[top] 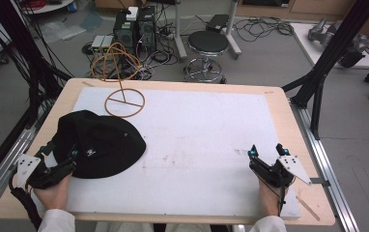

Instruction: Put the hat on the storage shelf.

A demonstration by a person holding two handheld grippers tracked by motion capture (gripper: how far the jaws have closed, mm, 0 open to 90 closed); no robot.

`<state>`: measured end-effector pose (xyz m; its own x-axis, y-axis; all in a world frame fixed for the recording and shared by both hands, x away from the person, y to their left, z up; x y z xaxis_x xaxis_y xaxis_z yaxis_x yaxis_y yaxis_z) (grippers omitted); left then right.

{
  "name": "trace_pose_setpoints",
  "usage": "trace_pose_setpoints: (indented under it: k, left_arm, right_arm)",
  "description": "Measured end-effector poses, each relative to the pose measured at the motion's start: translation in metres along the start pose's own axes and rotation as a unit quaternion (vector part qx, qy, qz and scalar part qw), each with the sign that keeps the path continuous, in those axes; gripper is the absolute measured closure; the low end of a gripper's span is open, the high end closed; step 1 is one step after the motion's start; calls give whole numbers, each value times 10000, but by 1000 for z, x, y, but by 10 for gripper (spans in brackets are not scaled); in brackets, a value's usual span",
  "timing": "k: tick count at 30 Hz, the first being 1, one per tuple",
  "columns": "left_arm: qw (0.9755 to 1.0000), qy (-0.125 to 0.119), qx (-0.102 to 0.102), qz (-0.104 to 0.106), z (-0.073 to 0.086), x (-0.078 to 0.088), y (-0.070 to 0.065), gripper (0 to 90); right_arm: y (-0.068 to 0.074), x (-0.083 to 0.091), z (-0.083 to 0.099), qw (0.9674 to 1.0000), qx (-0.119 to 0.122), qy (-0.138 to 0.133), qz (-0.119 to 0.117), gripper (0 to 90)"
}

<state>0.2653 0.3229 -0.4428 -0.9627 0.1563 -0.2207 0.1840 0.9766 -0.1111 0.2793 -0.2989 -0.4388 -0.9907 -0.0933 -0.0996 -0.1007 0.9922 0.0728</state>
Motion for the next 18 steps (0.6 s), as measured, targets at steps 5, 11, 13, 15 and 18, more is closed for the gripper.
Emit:
trace_pose_setpoints:
  k: [5, 11, 13, 15, 18]
  left_arm:
    - [10000, -10, 1, -3, 0, 0, 0, 145]
    - [10000, 10, -2, 28, 0, 0, -1, 145]
    - [10000, 14, 8, 31, 1, -1, -1, 145]
    - [10000, 7, 12, 30, 1, -1, -1, 145]
    - [10000, 10, 6, 30, 1, 0, -1, 145]
  right_arm:
    - [0, 1, 0, 10000, 17, -16, -7, 111]
    - [0, 0, 0, 10000, -12, -2, 6, 111]
    - [0, 0, 0, 10000, -24, 5, 4, 111]
    - [0, 0, 0, 10000, -29, 6, 6, 111]
    - [0, 0, 0, 10000, -28, -2, 2, 111]
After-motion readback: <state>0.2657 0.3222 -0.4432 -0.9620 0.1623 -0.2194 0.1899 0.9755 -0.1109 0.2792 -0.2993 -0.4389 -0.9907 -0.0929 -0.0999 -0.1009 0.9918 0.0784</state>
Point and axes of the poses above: each handheld gripper's, and its own axes: x roughly backward along the jaws, z roughly out of its underside, y roughly to its left, the point moved 2 cm from there along -x, roughly forward along the jaws, and after that the axes turned 13 degrees about -y, right-handed, at the moved point
